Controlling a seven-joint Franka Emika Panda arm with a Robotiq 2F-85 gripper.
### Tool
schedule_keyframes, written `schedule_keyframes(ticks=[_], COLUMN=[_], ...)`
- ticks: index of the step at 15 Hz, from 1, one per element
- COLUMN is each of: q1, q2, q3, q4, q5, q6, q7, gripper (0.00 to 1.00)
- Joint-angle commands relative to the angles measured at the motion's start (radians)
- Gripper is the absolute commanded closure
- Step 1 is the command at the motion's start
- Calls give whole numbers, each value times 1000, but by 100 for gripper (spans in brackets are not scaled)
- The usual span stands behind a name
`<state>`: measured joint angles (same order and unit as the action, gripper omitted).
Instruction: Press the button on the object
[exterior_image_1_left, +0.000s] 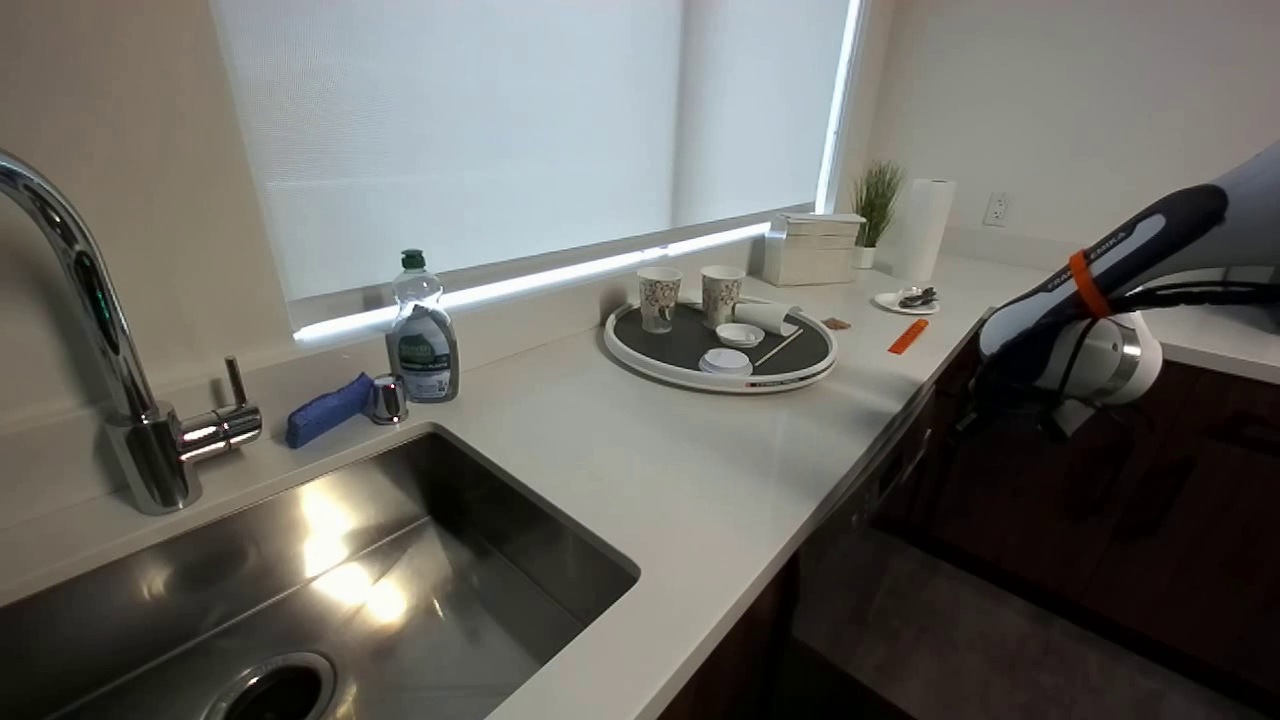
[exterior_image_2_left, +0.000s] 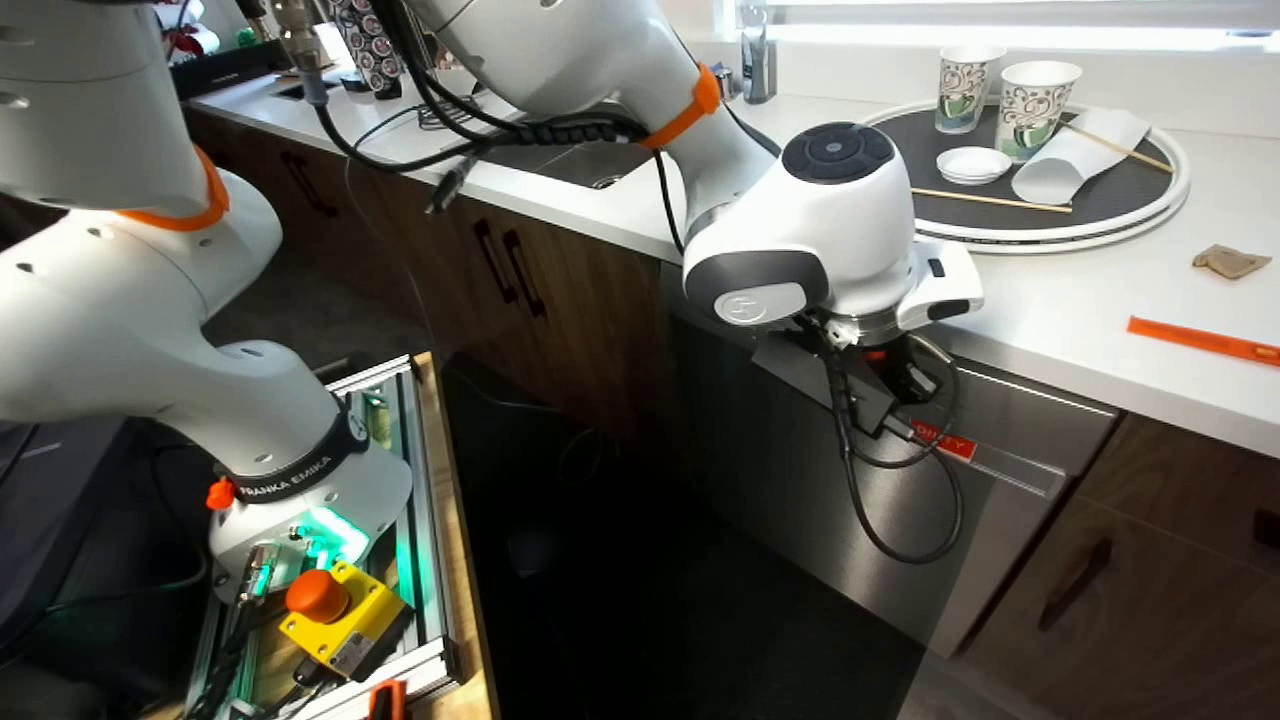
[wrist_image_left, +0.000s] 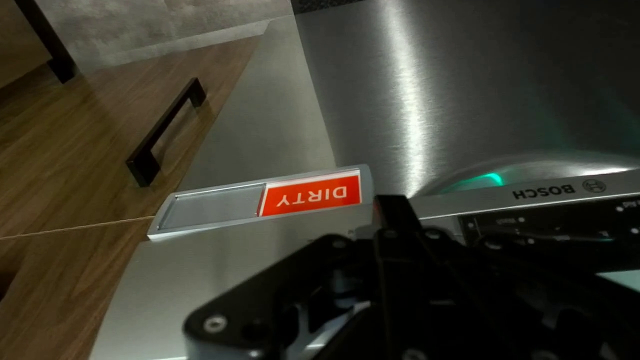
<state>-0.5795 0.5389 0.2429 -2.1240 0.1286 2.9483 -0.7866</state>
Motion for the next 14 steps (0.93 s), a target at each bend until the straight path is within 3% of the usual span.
schedule_keyframes(ticks=[1,14], q1=[-57,-84], q2=[54,131], q3=[60,95], q4=[34,97], q5=[13,-9], q6=[26,26], q7=[-47,-69], gripper=[100,100])
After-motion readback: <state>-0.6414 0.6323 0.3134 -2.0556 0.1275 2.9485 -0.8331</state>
